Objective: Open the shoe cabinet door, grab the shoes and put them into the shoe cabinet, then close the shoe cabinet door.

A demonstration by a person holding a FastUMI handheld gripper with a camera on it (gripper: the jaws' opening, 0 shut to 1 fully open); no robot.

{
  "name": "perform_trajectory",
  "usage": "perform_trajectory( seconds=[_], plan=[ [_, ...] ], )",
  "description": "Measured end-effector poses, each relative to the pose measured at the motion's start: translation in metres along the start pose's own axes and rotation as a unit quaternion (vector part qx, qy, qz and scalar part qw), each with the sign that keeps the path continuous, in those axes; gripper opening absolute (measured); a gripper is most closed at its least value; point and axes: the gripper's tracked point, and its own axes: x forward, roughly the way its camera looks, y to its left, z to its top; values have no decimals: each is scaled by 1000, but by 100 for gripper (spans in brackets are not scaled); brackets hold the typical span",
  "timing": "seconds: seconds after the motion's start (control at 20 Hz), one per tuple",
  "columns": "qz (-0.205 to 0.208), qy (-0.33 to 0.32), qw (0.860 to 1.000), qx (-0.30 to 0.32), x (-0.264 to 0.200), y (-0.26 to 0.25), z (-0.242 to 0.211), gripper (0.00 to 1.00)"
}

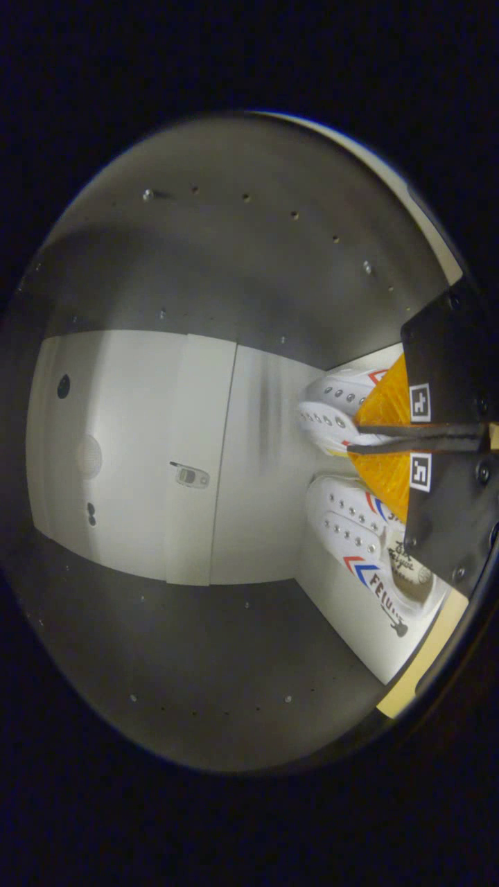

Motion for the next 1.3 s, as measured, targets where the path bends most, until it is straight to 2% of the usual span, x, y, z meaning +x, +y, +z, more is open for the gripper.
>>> perform_trajectory(
  seconds=[0.2,0.5,0.75,1.05,1.2,1.3],
  plan=[
    [15,19,1000,-10,28,6,-11,2],
    [32,31,999,-5,41,16,-22,2],
    [20,35,999,21,40,12,-24,3],
    [5,33,999,24,22,4,-26,32],
    [1,22,999,35,7,2,-23,39],
    [-1,4,999,42,-9,4,-13,41]
  ],
)
